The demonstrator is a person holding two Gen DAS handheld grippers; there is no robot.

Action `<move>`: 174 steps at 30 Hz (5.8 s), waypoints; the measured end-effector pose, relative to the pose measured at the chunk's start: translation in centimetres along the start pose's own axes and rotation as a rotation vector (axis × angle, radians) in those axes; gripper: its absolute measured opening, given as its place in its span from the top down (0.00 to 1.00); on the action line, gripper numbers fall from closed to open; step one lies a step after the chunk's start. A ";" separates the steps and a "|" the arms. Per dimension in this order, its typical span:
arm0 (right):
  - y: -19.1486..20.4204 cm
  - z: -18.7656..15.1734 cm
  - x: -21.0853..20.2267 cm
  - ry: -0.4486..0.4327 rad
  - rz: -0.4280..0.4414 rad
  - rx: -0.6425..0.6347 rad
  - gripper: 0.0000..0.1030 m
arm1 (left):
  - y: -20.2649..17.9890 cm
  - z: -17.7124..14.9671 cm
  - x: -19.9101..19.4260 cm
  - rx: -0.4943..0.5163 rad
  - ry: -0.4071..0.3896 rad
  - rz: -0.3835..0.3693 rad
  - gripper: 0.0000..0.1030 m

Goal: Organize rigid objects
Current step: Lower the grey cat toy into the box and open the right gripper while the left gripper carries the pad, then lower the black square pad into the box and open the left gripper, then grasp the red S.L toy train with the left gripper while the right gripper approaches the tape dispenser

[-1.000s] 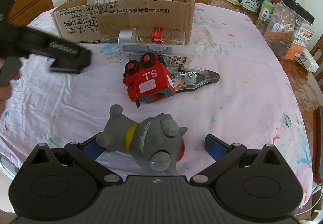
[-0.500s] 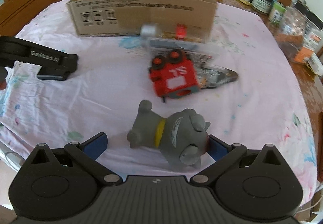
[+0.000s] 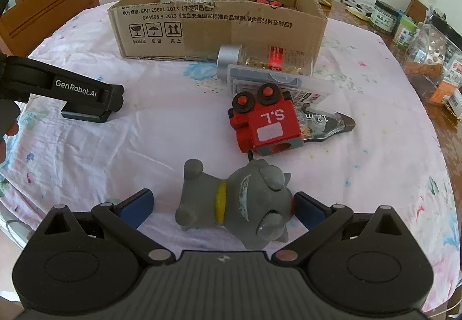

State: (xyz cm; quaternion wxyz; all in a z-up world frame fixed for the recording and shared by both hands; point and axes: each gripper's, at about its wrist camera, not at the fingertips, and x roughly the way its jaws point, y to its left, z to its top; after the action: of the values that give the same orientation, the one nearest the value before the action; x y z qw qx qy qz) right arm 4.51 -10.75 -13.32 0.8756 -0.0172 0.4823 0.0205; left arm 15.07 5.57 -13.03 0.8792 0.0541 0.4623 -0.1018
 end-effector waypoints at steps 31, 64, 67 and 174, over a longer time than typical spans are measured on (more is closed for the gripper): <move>-0.9 0.9 -1.3 0.025 0.004 -0.021 0.25 | 0.1 0.2 -0.4 0.084 0.035 -0.052 0.32; -6.9 16.7 -4.2 -0.189 0.140 -0.270 0.25 | -1.6 5.6 -9.1 0.220 -0.070 -0.111 0.32; -7.1 18.6 -2.7 -0.196 0.158 -0.304 0.25 | -1.8 6.0 -9.4 0.199 -0.079 -0.081 0.32; -10.1 5.2 4.0 -0.014 0.036 -0.046 0.00 | -6.4 2.2 -4.6 0.078 -0.026 -0.130 0.03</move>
State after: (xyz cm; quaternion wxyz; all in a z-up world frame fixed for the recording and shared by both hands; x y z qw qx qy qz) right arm 11.56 -20.45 -13.87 0.8779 -0.0287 0.4756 0.0474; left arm 12.83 -0.49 -8.02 0.8739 0.0567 0.4489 -0.1775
